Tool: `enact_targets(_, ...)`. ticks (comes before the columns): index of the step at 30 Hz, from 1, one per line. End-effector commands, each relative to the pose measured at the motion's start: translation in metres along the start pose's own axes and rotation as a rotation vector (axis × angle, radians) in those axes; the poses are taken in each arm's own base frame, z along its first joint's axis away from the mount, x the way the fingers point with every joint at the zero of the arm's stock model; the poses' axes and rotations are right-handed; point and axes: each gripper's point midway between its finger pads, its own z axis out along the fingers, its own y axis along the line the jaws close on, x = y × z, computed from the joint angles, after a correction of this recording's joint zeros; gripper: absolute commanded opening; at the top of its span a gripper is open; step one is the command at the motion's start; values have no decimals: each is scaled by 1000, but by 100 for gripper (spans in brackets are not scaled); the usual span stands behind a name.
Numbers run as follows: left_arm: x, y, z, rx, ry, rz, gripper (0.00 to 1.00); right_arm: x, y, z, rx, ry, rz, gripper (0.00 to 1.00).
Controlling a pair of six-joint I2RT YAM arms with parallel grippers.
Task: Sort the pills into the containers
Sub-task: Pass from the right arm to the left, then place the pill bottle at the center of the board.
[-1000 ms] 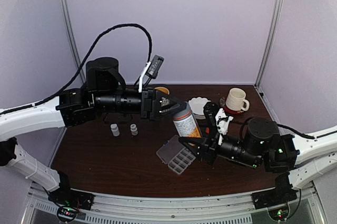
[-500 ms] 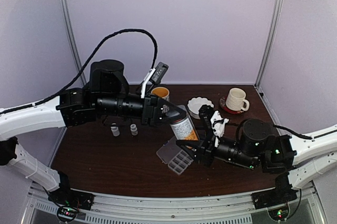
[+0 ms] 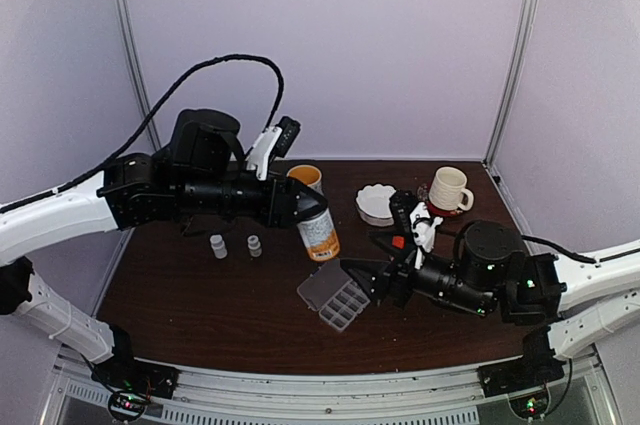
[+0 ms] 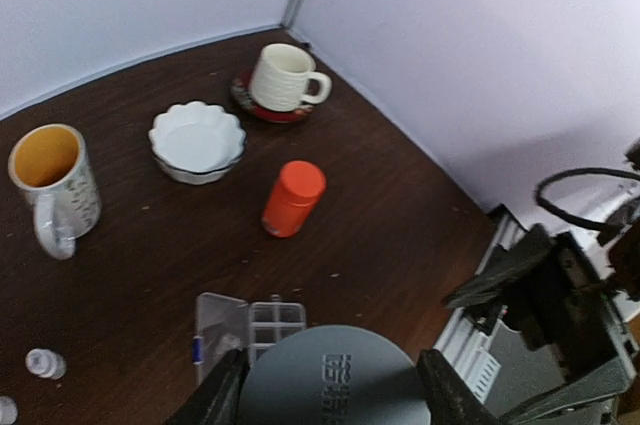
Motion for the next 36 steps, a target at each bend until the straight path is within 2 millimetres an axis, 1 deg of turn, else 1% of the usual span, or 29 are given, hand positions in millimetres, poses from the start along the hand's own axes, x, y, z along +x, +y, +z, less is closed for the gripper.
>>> enact_targets(1,-19,76,-16,-298,-62,-20,15,6,-30,-16,82,-8,78,81)
enact_targets(4,-28,120,-28,-440,-100,-9,15,15,-54,-24,168,12,114,80)
enact_targets(7,-34,166,-37,-582,-116,1,14,27,-85,-31,279,48,166,80)
enact_targets(9,-41,192,-41,-679,-139,20,14,33,-103,-36,343,69,206,80)
enact_targets(11,-44,215,-41,-758,-146,33,14,38,-118,-42,395,89,239,80)
enact_targets(13,-48,234,-37,-802,-142,45,13,42,-130,-49,441,111,259,80)
enact_targets(15,-49,258,-34,-850,-125,32,13,42,-141,-54,483,124,282,81)
enact_targets(17,-48,275,-29,-875,-121,27,13,45,-151,-58,526,141,294,82)
enact_targets(20,-44,295,-18,-897,-131,23,12,48,-159,-62,553,162,315,84)
enact_targets(25,-32,324,9,-886,-121,-16,12,51,-165,-63,568,180,333,92)
enact_targets(26,-31,327,12,-882,-121,-30,12,52,-166,-63,572,186,339,99)
enact_targets(30,-22,338,27,-871,-118,-58,14,57,-173,-59,589,235,349,100)
enact_targets(36,-5,352,43,-871,-104,-93,15,62,-184,-43,629,331,330,100)
